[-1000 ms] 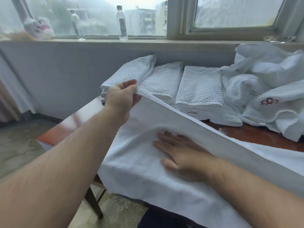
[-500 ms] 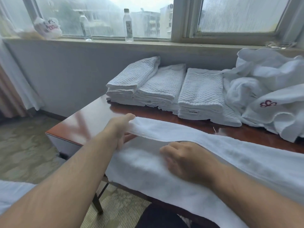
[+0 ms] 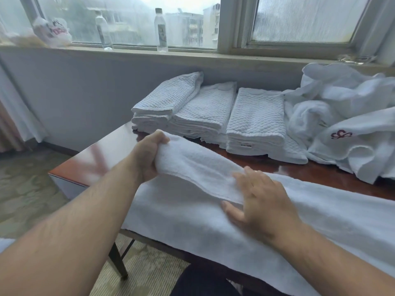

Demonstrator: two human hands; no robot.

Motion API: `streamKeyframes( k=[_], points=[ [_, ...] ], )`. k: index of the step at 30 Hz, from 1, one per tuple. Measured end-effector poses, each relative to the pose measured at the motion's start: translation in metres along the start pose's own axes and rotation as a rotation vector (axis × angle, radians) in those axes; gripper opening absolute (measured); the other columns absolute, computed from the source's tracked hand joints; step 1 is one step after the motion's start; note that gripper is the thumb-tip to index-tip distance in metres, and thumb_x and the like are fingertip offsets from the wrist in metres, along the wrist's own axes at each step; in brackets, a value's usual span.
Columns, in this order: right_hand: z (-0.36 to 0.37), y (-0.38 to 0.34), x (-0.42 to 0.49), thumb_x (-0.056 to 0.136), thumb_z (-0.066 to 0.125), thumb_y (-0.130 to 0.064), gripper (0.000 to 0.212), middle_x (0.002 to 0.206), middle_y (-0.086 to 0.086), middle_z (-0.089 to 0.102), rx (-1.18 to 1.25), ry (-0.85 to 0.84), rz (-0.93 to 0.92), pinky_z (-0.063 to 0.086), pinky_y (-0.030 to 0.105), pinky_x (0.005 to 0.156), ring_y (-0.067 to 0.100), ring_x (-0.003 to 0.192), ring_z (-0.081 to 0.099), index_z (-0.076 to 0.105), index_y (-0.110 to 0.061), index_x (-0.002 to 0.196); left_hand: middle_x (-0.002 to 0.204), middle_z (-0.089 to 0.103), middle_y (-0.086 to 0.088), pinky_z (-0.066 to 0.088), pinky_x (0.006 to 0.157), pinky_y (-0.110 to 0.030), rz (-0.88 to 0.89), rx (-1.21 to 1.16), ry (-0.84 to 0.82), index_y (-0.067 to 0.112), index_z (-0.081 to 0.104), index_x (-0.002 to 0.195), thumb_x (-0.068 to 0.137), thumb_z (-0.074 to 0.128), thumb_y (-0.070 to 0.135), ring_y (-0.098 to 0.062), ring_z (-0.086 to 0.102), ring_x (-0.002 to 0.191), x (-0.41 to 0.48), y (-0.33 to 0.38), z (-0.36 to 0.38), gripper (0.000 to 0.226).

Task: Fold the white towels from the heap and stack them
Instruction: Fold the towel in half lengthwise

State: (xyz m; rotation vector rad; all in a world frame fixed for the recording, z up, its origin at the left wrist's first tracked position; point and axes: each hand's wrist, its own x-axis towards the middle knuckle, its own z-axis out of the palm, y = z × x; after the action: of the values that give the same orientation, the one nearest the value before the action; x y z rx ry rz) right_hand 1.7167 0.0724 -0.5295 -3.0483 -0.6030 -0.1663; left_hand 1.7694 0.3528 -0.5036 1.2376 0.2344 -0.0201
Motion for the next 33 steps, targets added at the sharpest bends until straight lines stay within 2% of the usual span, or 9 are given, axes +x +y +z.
streamKeyframes(
  k=[4,9,14,20,23,25,27,29,33],
  points=[
    [-0.004,0.006,-0.004,0.079,0.022,-0.076,0.088,0.137,0.001,0.054,-0.120,-0.053,0.153,0.040,0.041,0.100,0.026,0.124,0.049,0.036,-0.021,0.146,0.111,0.067,-0.023,0.055,0.079,-0.042,-0.029,-0.002,0.001,0.003,0.067,0.122,0.068,0.056,0.022,-0.036,0.067,0.090,-0.002,-0.015,-0.013,0.058],
    [-0.004,0.015,-0.013,0.083,0.055,-0.023,0.020,0.090,0.003,0.069,-0.068,0.150,0.023,0.050,0.043,0.074,0.031,0.085,0.062,0.064,-0.018,0.100,0.106,0.072,-0.023,0.060,0.081,-0.044,0.021,-0.112,-0.083,0.005,0.078,0.101,0.070,0.055,0.026,-0.037,0.071,0.093,-0.006,-0.023,-0.024,0.044],
    [-0.006,0.020,-0.011,0.085,0.026,-0.040,0.071,0.156,0.009,0.040,-0.001,-0.157,-0.121,0.033,0.040,0.114,0.027,0.142,0.035,0.032,-0.026,0.154,0.085,0.070,-0.019,0.061,0.062,-0.032,-0.127,0.091,0.053,0.001,0.065,0.094,0.086,0.050,0.008,-0.030,0.070,0.069,-0.001,-0.012,-0.019,0.019],
    [-0.007,0.025,-0.009,0.077,0.002,-0.077,0.095,0.169,0.001,0.011,-0.024,-0.249,-0.165,0.017,0.037,0.123,0.020,0.155,0.010,0.012,-0.034,0.161,0.085,0.067,-0.013,0.044,0.066,-0.034,-0.004,0.736,0.270,0.016,0.065,0.088,0.086,0.063,0.005,-0.025,0.059,0.072,0.003,-0.006,-0.035,0.011],
    [-0.005,0.025,-0.009,0.088,0.021,-0.055,0.069,0.160,0.000,0.035,-0.048,-0.168,-0.186,0.029,0.037,0.117,0.026,0.149,0.028,0.036,-0.032,0.151,0.080,0.067,0.007,0.040,0.043,-0.016,0.175,0.839,0.324,0.031,0.064,0.090,0.090,0.064,0.015,-0.012,0.058,0.061,0.000,-0.008,-0.032,0.016],
    [-0.008,0.026,-0.008,0.087,0.042,-0.031,0.035,0.119,0.000,0.066,-0.030,0.073,-0.174,0.050,0.040,0.091,0.030,0.115,0.060,0.062,-0.023,0.115,0.076,0.068,0.014,0.043,0.047,-0.015,0.258,0.772,0.346,0.032,0.067,0.086,0.091,0.063,0.013,-0.006,0.061,0.062,0.002,-0.009,-0.029,0.020],
    [-0.012,0.028,-0.007,0.078,0.062,-0.012,0.019,0.089,0.005,0.072,0.006,0.283,-0.076,0.055,0.041,0.066,0.035,0.083,0.067,0.068,-0.015,0.095,0.069,0.069,0.015,0.044,0.050,-0.014,0.319,0.682,0.399,0.030,0.071,0.083,0.091,0.065,0.014,0.000,0.062,0.057,0.004,-0.005,-0.027,0.019],
    [-0.015,0.031,-0.007,0.072,0.071,-0.005,0.031,0.090,0.006,0.075,-0.032,0.288,-0.047,0.055,0.041,0.063,0.035,0.078,0.069,0.071,-0.015,0.101,0.073,0.069,0.010,0.047,0.058,-0.021,0.363,0.662,0.427,0.029,0.072,0.086,0.093,0.066,0.023,-0.005,0.062,0.061,0.007,-0.001,-0.024,0.011],
    [-0.011,0.034,-0.014,0.093,0.047,-0.013,0.035,0.113,-0.007,0.070,-0.152,0.111,-0.075,0.052,0.037,0.080,0.022,0.101,0.066,0.058,-0.030,0.121,0.084,0.069,0.003,0.052,0.078,-0.034,0.329,0.766,0.443,0.025,0.069,0.093,0.097,0.060,0.028,-0.020,0.064,0.081,0.014,-0.005,-0.025,0.010]
  ],
)
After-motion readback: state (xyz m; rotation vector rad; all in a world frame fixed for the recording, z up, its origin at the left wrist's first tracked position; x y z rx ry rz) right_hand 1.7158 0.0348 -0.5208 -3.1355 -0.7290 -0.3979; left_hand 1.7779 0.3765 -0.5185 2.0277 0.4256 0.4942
